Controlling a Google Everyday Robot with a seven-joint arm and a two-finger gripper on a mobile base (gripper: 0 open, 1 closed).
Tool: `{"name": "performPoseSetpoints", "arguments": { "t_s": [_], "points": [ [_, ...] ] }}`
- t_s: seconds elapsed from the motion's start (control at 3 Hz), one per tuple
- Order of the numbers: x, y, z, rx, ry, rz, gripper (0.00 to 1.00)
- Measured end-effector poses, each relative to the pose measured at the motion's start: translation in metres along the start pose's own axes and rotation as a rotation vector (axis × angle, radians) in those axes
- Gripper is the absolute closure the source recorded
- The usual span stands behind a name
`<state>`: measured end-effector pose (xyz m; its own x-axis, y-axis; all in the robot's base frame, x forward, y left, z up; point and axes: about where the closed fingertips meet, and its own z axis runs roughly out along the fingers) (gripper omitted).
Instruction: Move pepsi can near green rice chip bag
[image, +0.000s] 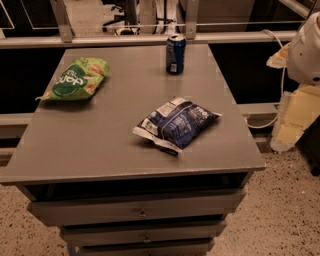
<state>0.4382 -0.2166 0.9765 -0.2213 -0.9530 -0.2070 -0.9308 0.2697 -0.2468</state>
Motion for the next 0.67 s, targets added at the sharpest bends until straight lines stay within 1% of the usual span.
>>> {"name": "performPoseSetpoints", "arguments": {
  "t_s": [0.33,0.67],
  "points": [
    [0.0,0.0,0.0,0.0,0.0,0.0,0.0],
    [-0.0018,-0.0043,0.0044,-0.003,-0.066,0.065,0.0]
  ]
}}
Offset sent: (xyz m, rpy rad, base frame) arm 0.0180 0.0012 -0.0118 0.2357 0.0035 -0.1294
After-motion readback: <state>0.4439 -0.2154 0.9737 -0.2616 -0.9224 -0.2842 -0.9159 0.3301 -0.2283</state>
